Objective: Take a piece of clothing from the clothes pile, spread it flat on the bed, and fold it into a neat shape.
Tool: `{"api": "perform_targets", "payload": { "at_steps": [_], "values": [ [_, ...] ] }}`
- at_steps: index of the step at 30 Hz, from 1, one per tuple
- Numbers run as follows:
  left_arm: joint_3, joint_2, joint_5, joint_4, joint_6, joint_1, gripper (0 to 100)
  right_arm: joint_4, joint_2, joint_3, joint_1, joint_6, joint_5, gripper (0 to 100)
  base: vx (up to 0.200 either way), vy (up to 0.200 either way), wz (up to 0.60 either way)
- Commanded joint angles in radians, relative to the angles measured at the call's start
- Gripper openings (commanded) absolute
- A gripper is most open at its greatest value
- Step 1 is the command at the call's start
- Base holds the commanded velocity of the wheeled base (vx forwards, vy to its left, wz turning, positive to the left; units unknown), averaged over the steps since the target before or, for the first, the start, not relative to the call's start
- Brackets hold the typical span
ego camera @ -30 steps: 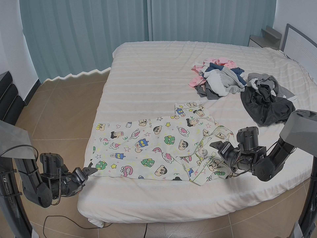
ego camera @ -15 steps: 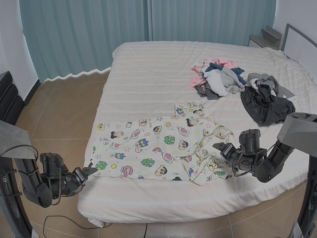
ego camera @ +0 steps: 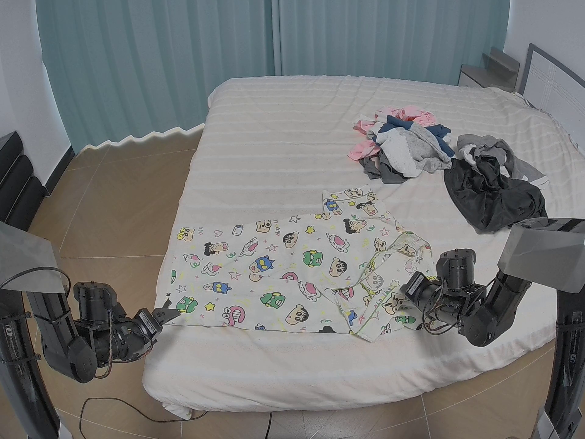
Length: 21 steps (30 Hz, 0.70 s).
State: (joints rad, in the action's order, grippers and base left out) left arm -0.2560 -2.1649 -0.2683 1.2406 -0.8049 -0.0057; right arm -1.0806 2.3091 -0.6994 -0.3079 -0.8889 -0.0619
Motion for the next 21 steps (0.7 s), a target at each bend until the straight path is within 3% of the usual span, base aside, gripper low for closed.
{"api": "perform_targets", "payload": {
  "at_steps": [1, 12, 21],
  "values": [
    [0.0, -0.001, 0.0, 0.0, 0.0, 0.0, 100, -0.001, -0.004, 0.008, 0.003, 0.002, -0.001, 0, 0.0, 0.0, 0.0],
    [0.0, -0.001, 0.0, 0.0, 0.0, 0.0, 100, 0.001, -0.099, 0.064, 0.001, 0.038, -0.001, 0, 0.0, 0.0, 0.0],
    [0.0, -0.001, 0.0, 0.0, 0.0, 0.0, 100, -0.007, -0.192, 0.228, -0.028, 0.134, -0.003, 0, 0.0, 0.0, 0.0]
  ]
}}
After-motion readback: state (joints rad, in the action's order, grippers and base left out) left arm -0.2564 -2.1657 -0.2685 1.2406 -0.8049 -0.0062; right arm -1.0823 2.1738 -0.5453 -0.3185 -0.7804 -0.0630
